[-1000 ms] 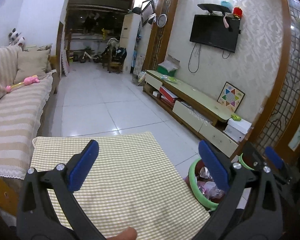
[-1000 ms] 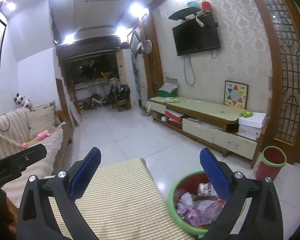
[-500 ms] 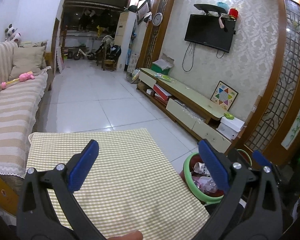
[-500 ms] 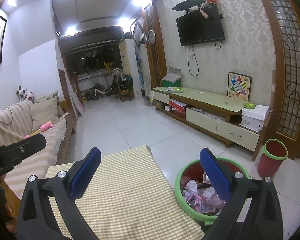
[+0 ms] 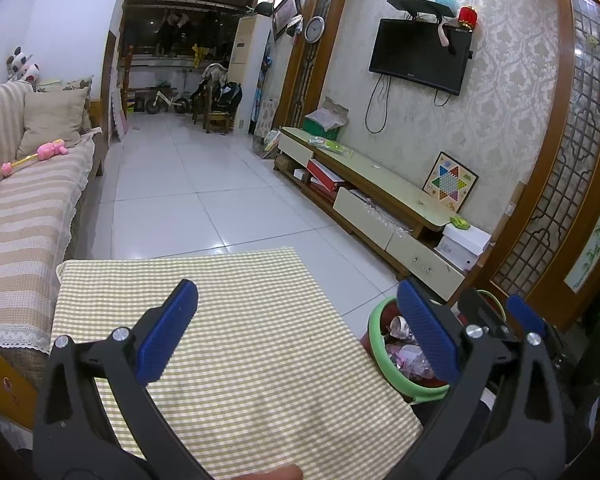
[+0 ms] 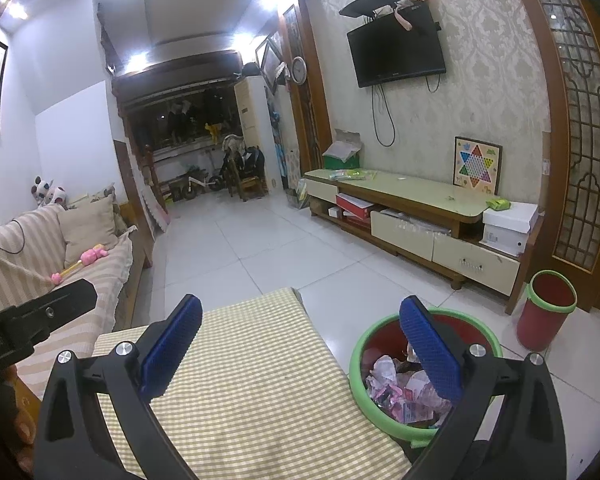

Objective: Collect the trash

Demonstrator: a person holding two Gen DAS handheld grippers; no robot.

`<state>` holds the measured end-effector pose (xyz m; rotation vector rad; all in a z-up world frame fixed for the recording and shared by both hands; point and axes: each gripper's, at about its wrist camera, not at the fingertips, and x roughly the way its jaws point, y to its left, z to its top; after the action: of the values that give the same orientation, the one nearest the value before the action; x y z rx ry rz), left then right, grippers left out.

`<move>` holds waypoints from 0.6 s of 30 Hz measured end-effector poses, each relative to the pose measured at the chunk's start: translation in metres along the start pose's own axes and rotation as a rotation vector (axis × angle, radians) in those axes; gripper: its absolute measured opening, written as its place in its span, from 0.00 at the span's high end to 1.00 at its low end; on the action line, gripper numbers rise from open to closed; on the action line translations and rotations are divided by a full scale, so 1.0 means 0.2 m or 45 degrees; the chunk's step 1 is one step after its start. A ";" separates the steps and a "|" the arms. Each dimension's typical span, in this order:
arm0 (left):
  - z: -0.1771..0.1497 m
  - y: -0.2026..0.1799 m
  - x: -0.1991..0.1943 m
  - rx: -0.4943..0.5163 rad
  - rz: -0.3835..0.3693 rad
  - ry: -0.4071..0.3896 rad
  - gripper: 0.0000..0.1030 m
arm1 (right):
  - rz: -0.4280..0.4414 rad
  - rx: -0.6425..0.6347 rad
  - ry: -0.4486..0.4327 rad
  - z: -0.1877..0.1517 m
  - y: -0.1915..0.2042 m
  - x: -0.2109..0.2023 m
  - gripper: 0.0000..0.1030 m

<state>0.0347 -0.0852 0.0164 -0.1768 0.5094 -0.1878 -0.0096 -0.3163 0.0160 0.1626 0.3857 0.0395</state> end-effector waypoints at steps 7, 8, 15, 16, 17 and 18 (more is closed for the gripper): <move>-0.01 0.00 0.00 -0.002 0.001 0.006 0.05 | 0.001 -0.002 0.007 -0.01 0.00 0.01 0.07; -0.01 0.00 0.00 -0.003 0.003 0.007 0.05 | 0.002 -0.002 0.009 -0.01 0.00 0.01 0.07; -0.01 0.01 0.00 -0.004 0.000 0.010 0.05 | 0.005 -0.004 0.024 -0.06 -0.02 0.04 0.07; -0.01 0.01 0.00 -0.004 -0.001 0.010 0.05 | 0.005 -0.004 0.026 -0.07 -0.02 0.04 0.07; -0.01 0.01 0.00 -0.004 -0.002 0.011 0.05 | 0.006 -0.004 0.030 -0.06 -0.02 0.04 0.07; -0.01 0.01 0.00 -0.006 0.000 0.012 0.05 | 0.006 -0.004 0.034 -0.06 -0.02 0.05 0.07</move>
<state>0.0343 -0.0838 0.0131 -0.1805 0.5195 -0.1879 -0.0053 -0.3177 0.0004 0.1599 0.4120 0.0473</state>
